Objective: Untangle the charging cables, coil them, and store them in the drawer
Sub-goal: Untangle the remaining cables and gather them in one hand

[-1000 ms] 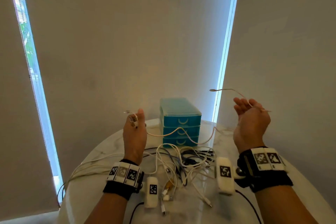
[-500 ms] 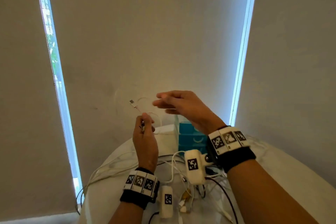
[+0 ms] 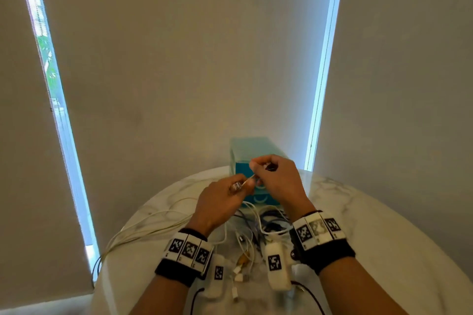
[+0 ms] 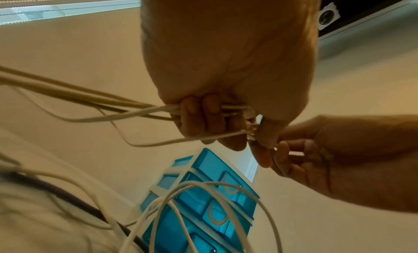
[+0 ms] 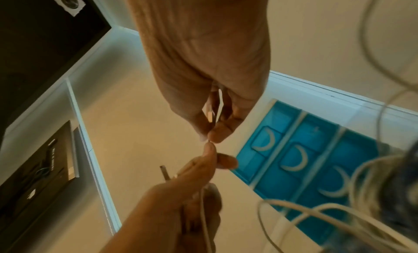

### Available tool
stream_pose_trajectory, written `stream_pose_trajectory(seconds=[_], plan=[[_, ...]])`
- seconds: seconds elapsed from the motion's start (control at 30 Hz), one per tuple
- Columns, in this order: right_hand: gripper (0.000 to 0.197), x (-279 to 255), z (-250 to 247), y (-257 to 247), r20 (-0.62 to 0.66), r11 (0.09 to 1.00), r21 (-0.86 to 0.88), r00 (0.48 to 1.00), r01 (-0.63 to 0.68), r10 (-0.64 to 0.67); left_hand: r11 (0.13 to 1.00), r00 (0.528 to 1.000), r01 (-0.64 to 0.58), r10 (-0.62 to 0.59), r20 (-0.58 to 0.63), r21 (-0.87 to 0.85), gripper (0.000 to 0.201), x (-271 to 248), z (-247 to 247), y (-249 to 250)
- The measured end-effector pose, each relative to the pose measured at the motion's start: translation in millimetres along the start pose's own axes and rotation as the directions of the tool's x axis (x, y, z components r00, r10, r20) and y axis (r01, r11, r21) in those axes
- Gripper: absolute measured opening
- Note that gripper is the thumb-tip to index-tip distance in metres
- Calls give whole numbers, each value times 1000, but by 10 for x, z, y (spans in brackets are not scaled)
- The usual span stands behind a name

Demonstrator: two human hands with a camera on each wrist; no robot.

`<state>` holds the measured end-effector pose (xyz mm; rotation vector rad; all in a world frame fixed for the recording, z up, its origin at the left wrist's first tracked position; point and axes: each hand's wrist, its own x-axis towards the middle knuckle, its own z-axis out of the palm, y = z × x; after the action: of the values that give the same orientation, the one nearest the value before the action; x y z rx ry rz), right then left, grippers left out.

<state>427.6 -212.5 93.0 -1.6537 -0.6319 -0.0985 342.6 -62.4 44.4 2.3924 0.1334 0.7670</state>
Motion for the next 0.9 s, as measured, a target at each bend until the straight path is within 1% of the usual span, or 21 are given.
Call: stream_pose_trajectory(seconds=[0.03,0.07,0.1,0.13,0.17,0.2,0.23,0.27,0.3,0.33,0.37,0.4,0.47,0.57,0.63,0.7,0.77,0.83,0.9], plan=[[10,-50,-25,87,-67,999,32,998,5,-3,997,1000,13,-13,0,-78,44,-16,-12,9],[14,-105,-42,172,-131,998,70,991,2,7,978,999,50,-50,4,-201,44,-26,-33,20],[20,-163,-49,260,-176,993,120,983,-19,40,934,995,97,-100,8,-345,49,-26,-58,26],[27,-225,-40,332,-193,984,173,978,-46,80,867,988,141,-153,14,-477,54,-20,-88,28],[33,-286,-14,397,-184,975,210,976,-75,114,790,979,176,-200,25,-587,60,-6,-111,30],[37,-341,27,452,-152,970,225,980,-95,131,710,971,200,-237,38,-675,68,15,-127,35],[39,-382,77,479,-105,969,227,986,-102,129,640,964,210,-261,48,-739,71,52,-129,19],[39,-411,128,497,-54,969,227,992,-101,116,596,961,220,-270,65,-772,69,66,-130,15],[38,-441,165,500,-11,967,235,995,-94,99,584,959,234,-271,85,-777,64,73,-112,0],[38,-462,189,487,14,967,242,997,-79,78,612,956,257,-274,105,-748,58,72,-89,-6],[39,-482,201,466,26,967,247,998,-64,59,659,951,291,-279,133,-693,51,61,-69,11],[39,-500,204,442,25,967,250,999,-49,44,713,947,316,-280,159,-626,45,45,-55,38],[34,-551,199,420,-5,963,269,1000,-28,31,776,942,335,-277,189,-535,41,24,-27,73],[29,-607,186,433,-89,959,281,994,-38,65,846,950,306,-238,204,-436,52,22,40,38],[23,-626,185,433,-93,949,312,992,-52,85,893,960,255,-188,209,-370,62,7,75,6],[19,-653,193,394,-66,922,382,993,-68,101,943,973,199,-158,170,-266,66,0,83,-2],[18,-674,213,346,-38,888,451,992,-87,116,977,988,141,-127,94,-162,67,8,71,0],[18,-686,237,277,7,862,494,992,-115,128,986,991,127,-122,52,-106,72,13,44,13],[19,-654,213,203,58,851,502,988,-153,143,986,990,138,-137,10,-93,72,18,20,21]])
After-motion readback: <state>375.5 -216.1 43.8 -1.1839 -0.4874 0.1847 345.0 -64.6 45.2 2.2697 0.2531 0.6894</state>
